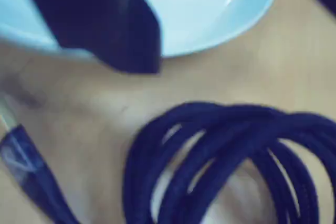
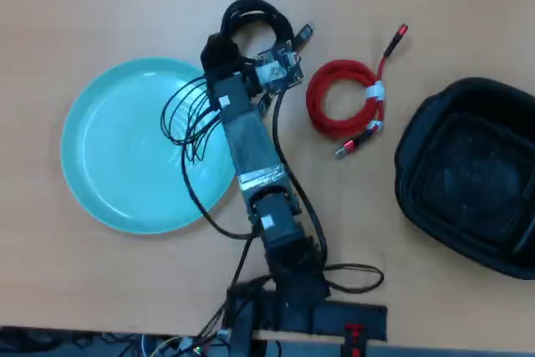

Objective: Put a black charging cable in a black bowl and put a red charging cable in a green bowl

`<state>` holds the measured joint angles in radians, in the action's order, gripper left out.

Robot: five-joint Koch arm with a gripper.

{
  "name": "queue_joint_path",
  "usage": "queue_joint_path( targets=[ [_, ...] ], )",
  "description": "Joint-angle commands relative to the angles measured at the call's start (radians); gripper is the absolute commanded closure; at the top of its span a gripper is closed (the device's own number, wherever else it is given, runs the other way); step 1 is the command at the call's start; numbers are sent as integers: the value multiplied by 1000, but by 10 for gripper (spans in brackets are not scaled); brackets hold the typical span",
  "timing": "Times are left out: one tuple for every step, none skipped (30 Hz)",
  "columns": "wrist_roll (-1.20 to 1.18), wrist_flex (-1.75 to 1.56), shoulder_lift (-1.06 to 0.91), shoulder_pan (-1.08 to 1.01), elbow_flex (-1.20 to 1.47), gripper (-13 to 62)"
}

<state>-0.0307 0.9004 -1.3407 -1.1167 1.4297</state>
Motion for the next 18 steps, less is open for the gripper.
queue_joint_path(
  targets=[
    [-18, -66, 2, -5, -38, 66],
    [-20, -66, 5, -11, -38, 67],
    [-20, -67, 6, -17, -38, 70],
    [-21, -67, 6, -23, -41, 72],
    [-21, -69, 6, -28, -44, 72],
    [-28, -75, 6, -31, -48, 72],
    [-41, -87, 6, -35, -46, 72],
    [-66, -103, 6, -38, -44, 73],
    [-100, -114, 6, -41, -44, 73],
    [-137, -124, 6, -43, -41, 74],
    [-170, -135, 8, -44, -38, 76],
    [-199, -143, 9, -46, -37, 76],
    [-224, -147, 9, -51, -37, 76],
    [-238, -149, 9, -55, -37, 76],
    [-244, -149, 9, -58, -38, 76],
    [-249, -149, 9, -63, -38, 76],
    [-250, -149, 9, -67, -35, 75],
    [-253, -147, 8, -72, -34, 75]
  ],
)
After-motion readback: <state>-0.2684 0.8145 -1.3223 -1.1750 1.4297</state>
